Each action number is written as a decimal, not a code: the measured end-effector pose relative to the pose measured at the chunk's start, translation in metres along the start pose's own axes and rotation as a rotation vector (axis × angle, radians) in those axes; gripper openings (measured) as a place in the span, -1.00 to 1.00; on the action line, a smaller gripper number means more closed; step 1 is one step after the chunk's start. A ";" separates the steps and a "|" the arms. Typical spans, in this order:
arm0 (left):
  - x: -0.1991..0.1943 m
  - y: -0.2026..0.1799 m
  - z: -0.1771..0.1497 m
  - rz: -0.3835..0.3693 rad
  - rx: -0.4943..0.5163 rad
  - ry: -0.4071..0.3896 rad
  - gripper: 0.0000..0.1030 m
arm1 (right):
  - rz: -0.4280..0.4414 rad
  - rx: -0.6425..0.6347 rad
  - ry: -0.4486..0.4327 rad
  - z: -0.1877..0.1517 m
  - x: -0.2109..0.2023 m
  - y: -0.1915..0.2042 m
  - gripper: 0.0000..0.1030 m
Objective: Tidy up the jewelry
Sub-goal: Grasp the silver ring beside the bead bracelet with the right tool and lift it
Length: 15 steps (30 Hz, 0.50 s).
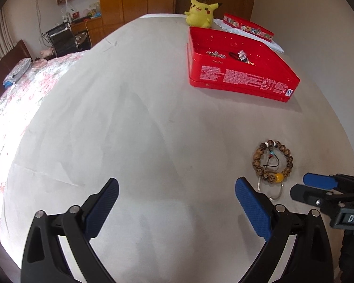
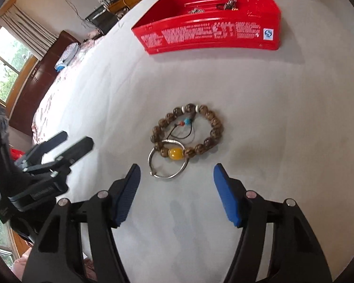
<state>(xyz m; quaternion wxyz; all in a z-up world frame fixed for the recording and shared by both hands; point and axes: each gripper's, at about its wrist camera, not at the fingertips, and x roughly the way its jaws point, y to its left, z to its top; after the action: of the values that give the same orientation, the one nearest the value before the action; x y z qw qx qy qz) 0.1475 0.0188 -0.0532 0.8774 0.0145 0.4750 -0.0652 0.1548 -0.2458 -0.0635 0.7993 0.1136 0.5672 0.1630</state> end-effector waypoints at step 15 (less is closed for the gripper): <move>-0.001 0.013 -0.003 -0.034 -0.021 0.003 0.92 | -0.079 -0.041 0.065 -0.003 0.023 0.022 0.38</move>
<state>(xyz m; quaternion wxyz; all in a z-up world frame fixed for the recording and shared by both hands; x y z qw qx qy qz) 0.1462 0.0323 -0.0543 0.8755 -0.0027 0.4773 -0.0751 0.1563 -0.2164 -0.0763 0.7883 0.0694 0.5935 0.1463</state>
